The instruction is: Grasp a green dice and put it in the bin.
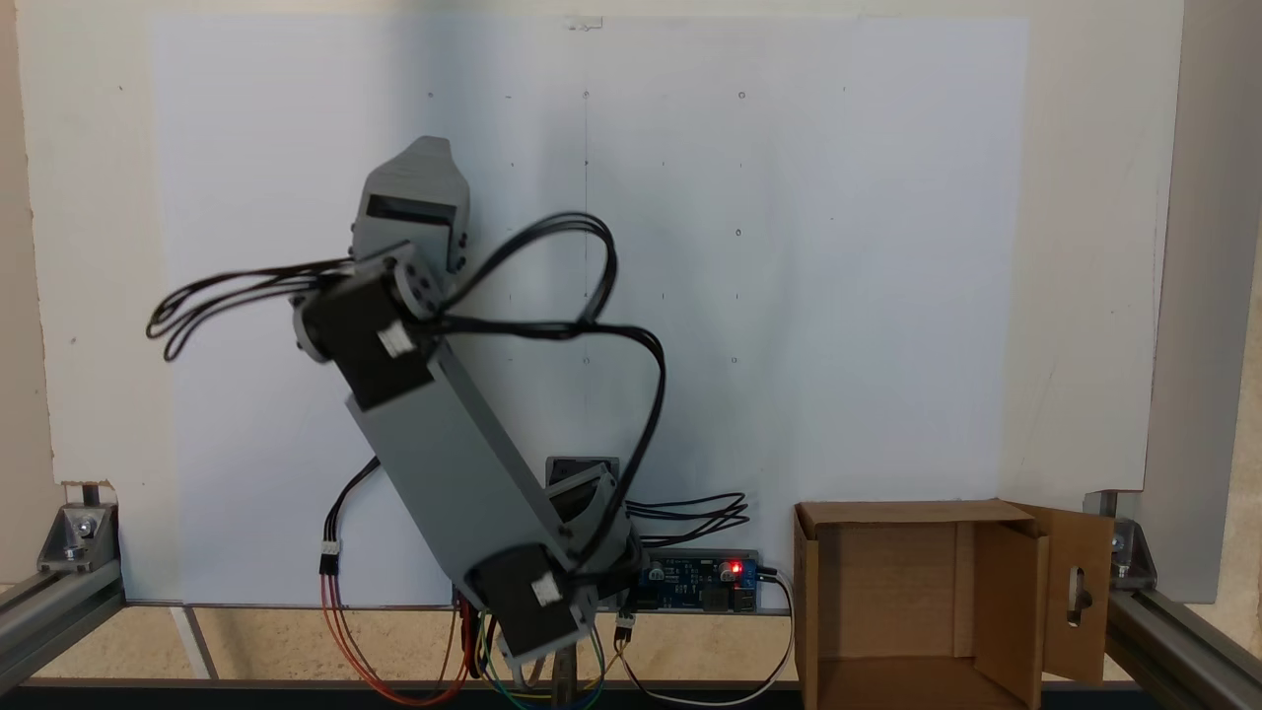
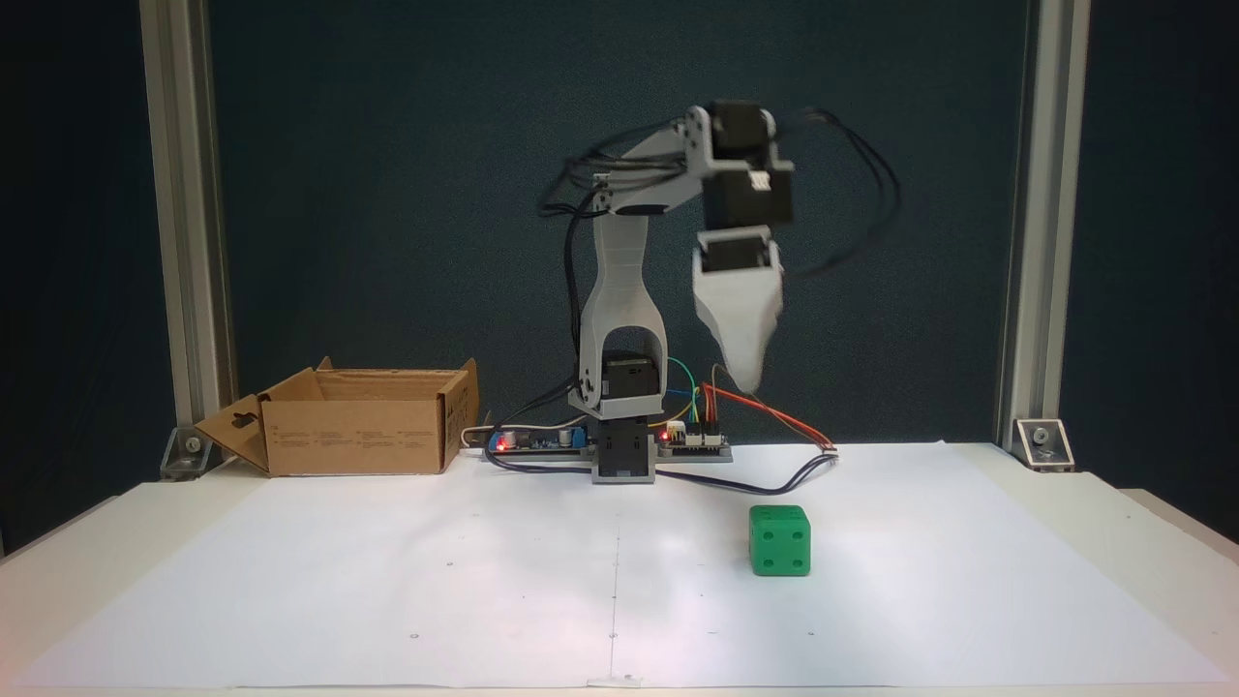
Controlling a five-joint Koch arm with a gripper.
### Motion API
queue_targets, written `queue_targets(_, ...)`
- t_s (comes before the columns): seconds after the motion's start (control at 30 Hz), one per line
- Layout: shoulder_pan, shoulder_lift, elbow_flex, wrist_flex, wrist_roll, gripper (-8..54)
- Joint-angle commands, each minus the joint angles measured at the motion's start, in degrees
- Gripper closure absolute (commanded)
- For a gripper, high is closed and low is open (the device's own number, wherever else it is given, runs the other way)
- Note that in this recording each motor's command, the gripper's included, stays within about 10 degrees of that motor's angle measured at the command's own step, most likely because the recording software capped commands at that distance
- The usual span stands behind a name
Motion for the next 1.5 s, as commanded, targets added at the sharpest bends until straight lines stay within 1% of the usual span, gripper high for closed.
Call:
queue_targets(0.0, -2.29, -1.05, -3.52, -0.7, 4.57, 1.8)
queue_targets(0.3, -7.38, -6.24, -3.52, -0.88, 5.36, 1.1)
queue_targets(0.8, -5.63, -6.5, -2.29, -1.67, 5.19, 1.5)
queue_targets(1.07, -5.71, -6.5, 4.75, -8.35, 5.19, 1.7)
queue_targets(1.47, -5.27, -6.59, 10.2, -9.93, 5.19, 1.8)
